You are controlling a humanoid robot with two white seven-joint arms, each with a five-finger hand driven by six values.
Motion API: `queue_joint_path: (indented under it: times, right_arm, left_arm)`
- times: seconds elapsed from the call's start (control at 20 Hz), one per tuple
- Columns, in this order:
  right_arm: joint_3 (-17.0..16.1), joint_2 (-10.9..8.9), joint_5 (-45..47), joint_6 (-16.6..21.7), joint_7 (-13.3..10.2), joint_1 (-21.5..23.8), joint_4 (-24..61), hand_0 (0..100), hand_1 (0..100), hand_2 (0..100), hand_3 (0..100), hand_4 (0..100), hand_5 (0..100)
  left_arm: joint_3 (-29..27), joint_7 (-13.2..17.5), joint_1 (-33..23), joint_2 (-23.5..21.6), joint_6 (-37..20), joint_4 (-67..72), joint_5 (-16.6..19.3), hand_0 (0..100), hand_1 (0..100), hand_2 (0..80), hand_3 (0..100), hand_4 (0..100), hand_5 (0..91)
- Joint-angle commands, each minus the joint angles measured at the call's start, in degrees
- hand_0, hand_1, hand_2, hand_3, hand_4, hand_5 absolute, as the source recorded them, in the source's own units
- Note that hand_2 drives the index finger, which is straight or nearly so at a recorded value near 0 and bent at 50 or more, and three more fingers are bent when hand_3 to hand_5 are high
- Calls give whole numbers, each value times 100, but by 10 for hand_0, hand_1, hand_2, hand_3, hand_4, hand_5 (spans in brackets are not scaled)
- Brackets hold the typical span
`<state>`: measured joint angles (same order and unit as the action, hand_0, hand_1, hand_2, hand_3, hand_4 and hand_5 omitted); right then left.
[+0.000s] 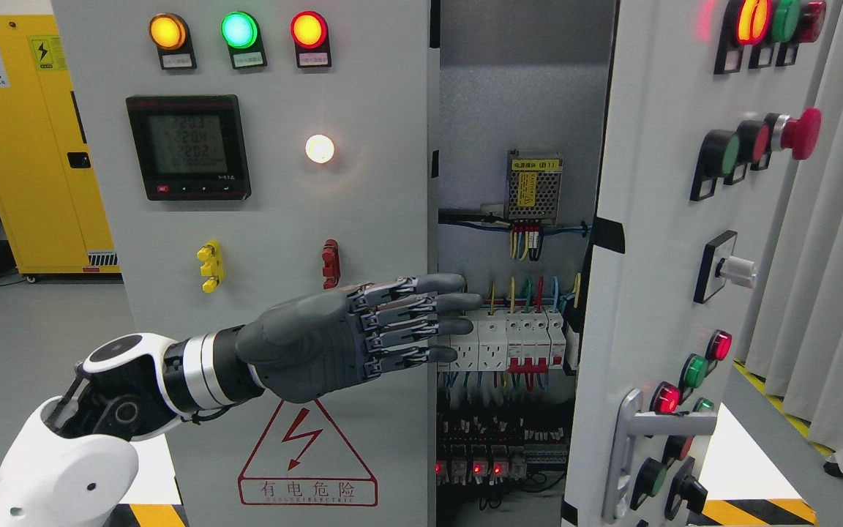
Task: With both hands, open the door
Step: 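Reach the left hand into the gap behind the push-button door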
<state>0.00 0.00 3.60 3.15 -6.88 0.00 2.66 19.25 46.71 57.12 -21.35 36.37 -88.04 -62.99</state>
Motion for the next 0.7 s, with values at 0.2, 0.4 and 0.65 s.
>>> queue_joint_path:
  times: [0.2, 0.4, 0.65]
  right_arm:
    - [17, 61, 0, 1, 2, 53, 6, 0, 500, 40, 0, 0, 0]
    - [9, 70, 0, 1, 2, 53, -3, 0, 500, 40, 0, 0, 0]
    - [26, 79, 0, 1, 2, 62, -3, 0, 500, 40, 0, 0, 0]
  left_arm:
    - [491, 4, 914, 1237, 46, 1324, -20, 120, 556, 0, 0, 0, 0]
    - [579, -4, 915, 1458, 46, 1307, 50, 120, 556, 0, 0, 0, 0]
    - [632, -57, 932, 1467, 46, 1280, 85, 120, 556, 0, 0, 0, 0]
